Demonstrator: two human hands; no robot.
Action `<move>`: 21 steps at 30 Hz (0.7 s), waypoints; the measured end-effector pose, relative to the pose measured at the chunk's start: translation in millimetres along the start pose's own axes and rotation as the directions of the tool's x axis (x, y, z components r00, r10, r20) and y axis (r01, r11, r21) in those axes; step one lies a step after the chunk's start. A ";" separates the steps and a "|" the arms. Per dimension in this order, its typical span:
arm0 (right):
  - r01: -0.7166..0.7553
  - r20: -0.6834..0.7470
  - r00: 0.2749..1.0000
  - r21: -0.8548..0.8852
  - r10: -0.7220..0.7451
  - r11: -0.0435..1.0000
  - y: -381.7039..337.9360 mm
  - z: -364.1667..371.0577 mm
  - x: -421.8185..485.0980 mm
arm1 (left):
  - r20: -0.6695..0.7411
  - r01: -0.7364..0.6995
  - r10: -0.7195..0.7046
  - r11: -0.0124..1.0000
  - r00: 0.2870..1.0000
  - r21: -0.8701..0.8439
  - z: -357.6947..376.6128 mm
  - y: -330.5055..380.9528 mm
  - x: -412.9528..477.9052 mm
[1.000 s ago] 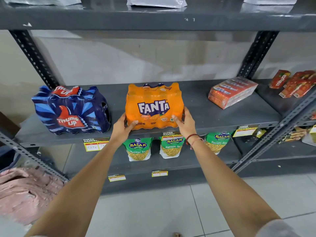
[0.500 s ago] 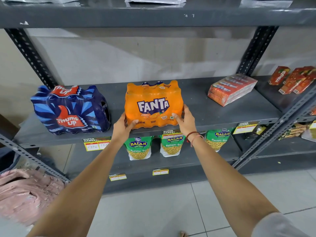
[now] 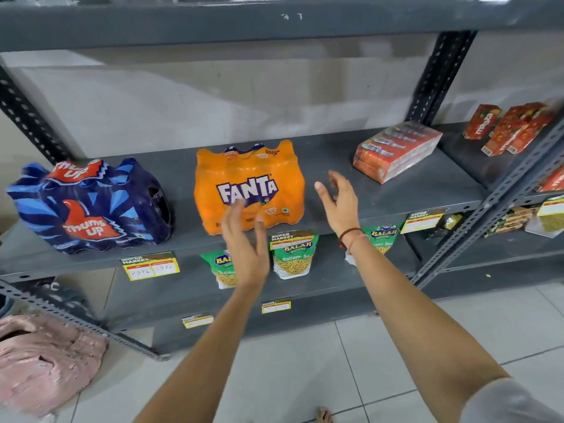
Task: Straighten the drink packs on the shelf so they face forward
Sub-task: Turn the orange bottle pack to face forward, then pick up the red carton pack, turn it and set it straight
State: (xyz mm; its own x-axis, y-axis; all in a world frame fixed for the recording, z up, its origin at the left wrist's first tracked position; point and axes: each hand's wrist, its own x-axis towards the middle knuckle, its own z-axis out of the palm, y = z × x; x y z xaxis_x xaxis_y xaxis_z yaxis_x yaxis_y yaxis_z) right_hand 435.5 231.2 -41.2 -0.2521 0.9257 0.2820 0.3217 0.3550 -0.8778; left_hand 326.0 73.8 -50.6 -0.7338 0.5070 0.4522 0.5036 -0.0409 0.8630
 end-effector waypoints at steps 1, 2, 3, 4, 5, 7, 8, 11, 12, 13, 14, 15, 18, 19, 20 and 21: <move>0.004 -0.039 0.999 -0.008 -0.004 1.000 2.3 -11.8 7.4 | 0.096 -0.011 0.012 1.000 0.995 -0.014 14.3 8.2 -6.1; 0.010 -0.066 0.998 -0.023 -0.011 1.000 4.2 -21.0 13.8 | 0.184 -0.033 0.037 0.999 0.982 -0.023 25.4 14.0 -8.5; 0.012 -0.097 0.995 -0.040 -0.016 0.999 7.8 -34.6 22.5 | 0.266 -0.059 0.067 0.998 0.962 -0.038 41.3 20.5 -7.9; 0.012 -0.119 0.993 -0.052 -0.018 0.999 10.4 -46.2 29.8 | 0.326 -0.086 0.100 0.995 0.940 -0.057 54.7 25.2 -5.5; 0.008 -0.139 0.990 -0.060 -0.016 0.998 13.5 -59.0 37.6 | 0.368 -0.101 0.122 0.992 0.922 -0.078 68.2 30.4 -1.5; -0.012 -0.172 0.985 -0.098 -0.005 0.995 22.7 -85.1 54.0 | 0.424 -0.096 0.129 0.991 0.897 -0.097 94.7 37.7 10.8; -0.024 -0.188 0.982 -0.129 0.000 0.991 28.0 -98.8 63.2 | 0.452 -0.098 0.128 0.991 0.883 -0.090 109.3 39.8 18.3; -0.069 -0.218 0.976 -0.181 0.028 0.981 44.0 -132.7 91.1 | 0.525 -0.116 0.115 0.993 0.843 -0.030 149.3 44.2 39.8; -0.084 -0.216 0.975 -0.193 0.041 0.978 49.2 -138.1 98.0 | 0.536 -0.107 0.097 0.994 0.838 -0.013 158.3 42.8 46.0; -0.104 -0.219 0.974 -0.211 0.056 0.972 56.2 -151.2 110.6 | 0.550 -0.094 0.073 0.995 0.832 0.011 178.7 46.9 53.5; -0.126 -0.210 0.975 -0.228 0.077 0.965 61.6 -157.2 119.0 | 0.562 -0.071 0.029 0.996 0.827 0.052 191.5 47.2 59.6; -0.152 -0.198 0.975 -0.244 0.104 0.958 66.4 -161.9 126.7 | 0.573 -0.043 -0.021 0.994 0.819 0.098 203.3 48.2 65.2; -0.215 -0.142 0.973 -0.295 0.180 0.931 86.0 -178.0 158.2 | 0.604 0.085 -0.187 0.977 0.775 0.194 249.9 53.3 79.2; -0.236 -0.119 0.971 -0.308 0.209 0.922 92.2 -180.9 167.7 | 0.605 0.130 -0.238 0.967 0.760 0.218 263.0 54.9 81.2; -0.249 -0.096 0.968 -0.314 0.230 0.916 97.4 -182.8 176.9 | 0.598 0.189 -0.293 0.954 0.746 0.232 275.3 57.7 82.4; -0.259 -0.076 0.966 -0.306 0.247 0.916 101.3 -183.9 185.8 | 0.585 0.262 -0.350 0.937 0.732 0.231 287.6 59.2 83.0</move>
State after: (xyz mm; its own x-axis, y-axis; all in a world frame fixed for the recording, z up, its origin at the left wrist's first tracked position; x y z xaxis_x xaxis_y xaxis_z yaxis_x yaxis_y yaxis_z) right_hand 589.1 463.2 -6.5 -0.0944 0.9919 0.0848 0.6395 0.1257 -0.7585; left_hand 426.0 361.2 -26.7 -0.4464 0.8889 -0.1023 0.3848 0.2940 0.8750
